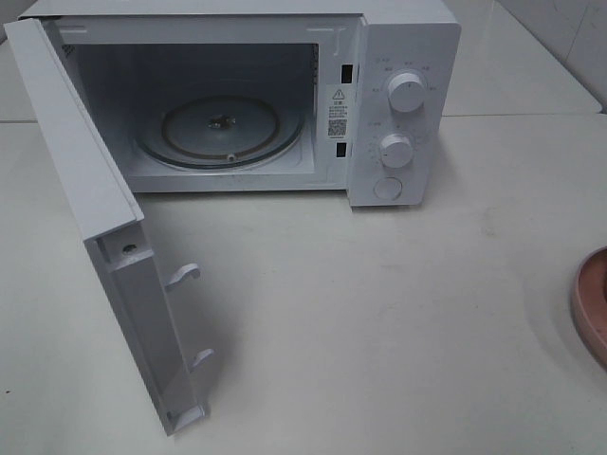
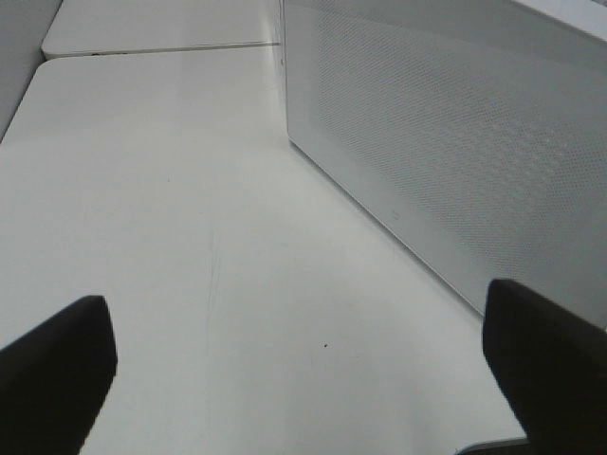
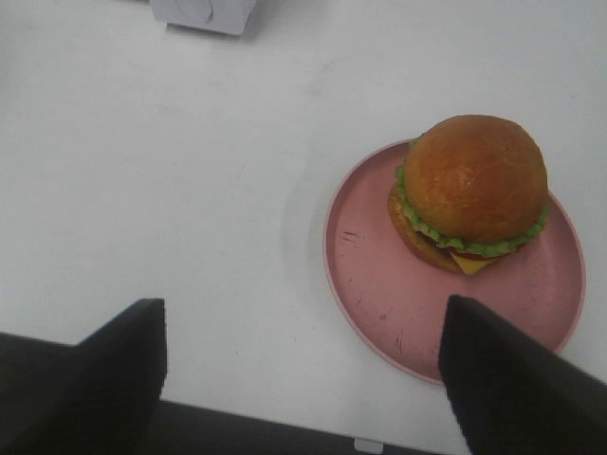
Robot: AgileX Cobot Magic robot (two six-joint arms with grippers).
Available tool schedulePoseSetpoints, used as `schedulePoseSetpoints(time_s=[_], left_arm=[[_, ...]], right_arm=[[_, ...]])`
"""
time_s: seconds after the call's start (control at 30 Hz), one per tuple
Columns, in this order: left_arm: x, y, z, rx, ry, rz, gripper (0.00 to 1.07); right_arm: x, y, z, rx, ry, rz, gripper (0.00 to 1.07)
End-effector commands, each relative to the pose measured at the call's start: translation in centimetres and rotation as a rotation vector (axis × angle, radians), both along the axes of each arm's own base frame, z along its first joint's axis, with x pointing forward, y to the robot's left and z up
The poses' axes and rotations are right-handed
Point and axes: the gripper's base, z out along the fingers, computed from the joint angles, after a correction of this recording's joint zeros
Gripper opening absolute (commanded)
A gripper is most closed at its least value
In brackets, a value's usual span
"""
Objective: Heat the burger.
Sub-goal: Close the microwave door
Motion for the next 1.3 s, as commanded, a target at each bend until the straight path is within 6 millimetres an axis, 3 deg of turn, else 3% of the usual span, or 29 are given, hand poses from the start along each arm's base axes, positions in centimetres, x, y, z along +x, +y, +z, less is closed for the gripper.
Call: schedulePoseSetpoints(time_s=[0.03, 0.33, 0.67, 1.3], left_arm=[[-0.3, 0.0, 0.0, -0.007, -0.027, 0.007, 1.00], [-0.3, 0.0, 0.0, -0.007, -0.027, 0.007, 1.00], [-0.3, 0.0, 0.0, -0.007, -0.027, 0.007, 1.00], [-0.3, 0.0, 0.0, -0.007, -0.025, 0.006, 1.00]], right_arm=[[-1.5, -0.3, -0.2, 0.028, -0.069, -0.028, 0.76], [-2.5, -0.4, -3.8, 0.042, -0.104, -0.069, 0.76], [-4.0, -0.6, -4.2, 0.071, -0.260, -0.115, 0.76], [-4.0, -0.6, -4.2, 0.069, -0.257, -0.121, 0.76]])
